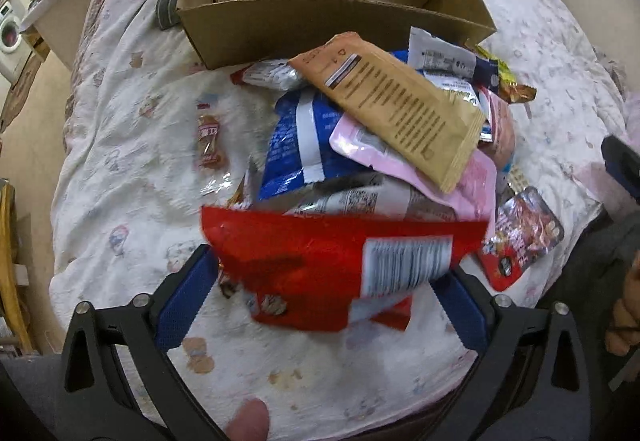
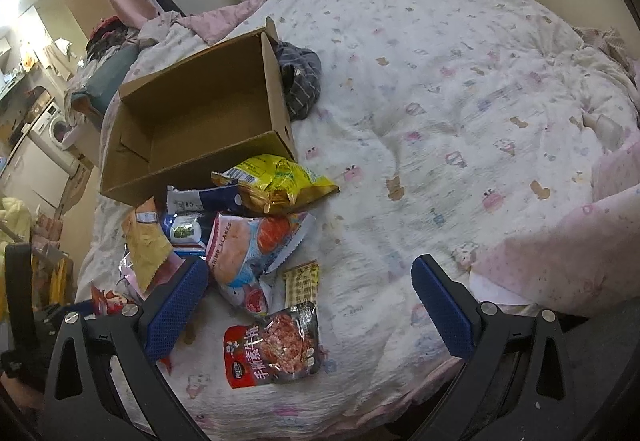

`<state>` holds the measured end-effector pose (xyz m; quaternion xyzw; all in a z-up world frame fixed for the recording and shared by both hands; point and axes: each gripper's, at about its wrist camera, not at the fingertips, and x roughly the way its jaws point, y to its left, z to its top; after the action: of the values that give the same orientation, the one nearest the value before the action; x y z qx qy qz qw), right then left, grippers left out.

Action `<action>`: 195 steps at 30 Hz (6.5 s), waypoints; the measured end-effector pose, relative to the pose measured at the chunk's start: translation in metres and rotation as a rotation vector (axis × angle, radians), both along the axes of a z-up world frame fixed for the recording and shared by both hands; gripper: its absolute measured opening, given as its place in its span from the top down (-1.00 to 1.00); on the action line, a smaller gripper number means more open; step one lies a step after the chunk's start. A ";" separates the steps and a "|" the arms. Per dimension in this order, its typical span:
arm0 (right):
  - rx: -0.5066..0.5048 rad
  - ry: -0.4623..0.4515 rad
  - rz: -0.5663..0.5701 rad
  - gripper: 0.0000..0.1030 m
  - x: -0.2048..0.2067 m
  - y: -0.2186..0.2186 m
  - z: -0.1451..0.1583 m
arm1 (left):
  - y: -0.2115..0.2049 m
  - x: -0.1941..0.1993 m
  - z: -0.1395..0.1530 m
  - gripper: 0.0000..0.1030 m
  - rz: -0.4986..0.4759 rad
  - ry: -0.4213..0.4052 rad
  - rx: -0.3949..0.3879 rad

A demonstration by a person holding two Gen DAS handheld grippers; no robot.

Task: Organize snacks
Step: 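Grasp the red chip bag with the left gripper while the right gripper grasps the red meat pack, then carry the red chip bag into the box with the left gripper while the right carries the meat pack, then open both grippers to drop the chip bag and meat pack in the box, then grasp the yellow snack stick with the right gripper while the left grasps a brown snack bar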

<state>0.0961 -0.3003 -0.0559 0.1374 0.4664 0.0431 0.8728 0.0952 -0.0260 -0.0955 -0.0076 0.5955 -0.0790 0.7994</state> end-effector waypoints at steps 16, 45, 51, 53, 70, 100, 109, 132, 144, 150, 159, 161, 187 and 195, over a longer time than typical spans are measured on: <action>0.112 0.387 0.123 0.22 0.013 0.023 -0.071 | 0.011 -0.014 0.004 -0.15 0.019 0.023 -0.073; 0.242 0.361 0.190 0.92 0.019 0.016 -0.048 | 0.034 -0.007 0.086 0.34 0.094 -0.131 -0.146; 0.246 0.354 0.213 0.81 0.016 0.020 -0.034 | 0.033 -0.006 0.081 0.34 0.094 -0.117 -0.151; 0.254 0.376 0.225 0.81 0.014 0.022 -0.038 | 0.032 -0.005 0.078 0.34 0.095 -0.110 -0.152; 0.273 0.066 0.277 1.00 0.015 0.019 0.060 | 0.040 0.014 0.102 0.34 0.109 -0.156 -0.143; 0.312 0.005 0.260 1.00 0.192 0.060 0.010 | 0.026 0.161 0.092 0.34 0.056 -0.199 -0.094; 0.336 0.029 0.280 1.00 0.197 0.064 0.002 | 0.024 0.171 0.074 0.33 0.102 -0.191 -0.040; 0.321 0.126 0.237 0.99 0.204 0.059 -0.022 | 0.024 0.170 0.056 0.25 0.102 -0.151 -0.029; 0.292 0.140 0.225 0.87 0.209 0.063 -0.023 | 0.023 0.168 0.064 -0.47 0.101 -0.177 -0.033; 0.275 0.077 0.235 0.14 0.204 0.063 -0.009 | 0.022 0.167 0.066 -0.47 0.096 -0.183 -0.037; 0.291 0.011 0.233 -0.16 0.203 0.057 0.004 | 0.025 0.165 0.067 -0.47 0.104 -0.181 -0.029; 0.295 0.013 0.230 -0.16 0.202 0.055 0.005 | 0.026 0.163 0.067 -0.47 0.112 -0.184 -0.025; 0.221 0.205 0.162 -0.17 0.088 0.002 -0.024 | 0.070 0.059 0.082 -0.47 0.217 -0.218 -0.007; 0.265 0.506 0.175 -0.17 0.076 0.000 -0.089 | 0.072 0.052 0.070 -0.47 0.238 -0.189 0.001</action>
<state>0.1721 -0.3000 -0.1453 0.2160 0.6695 0.1430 0.6962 0.1470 0.0465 -0.0253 -0.0705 0.5124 0.0164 0.8557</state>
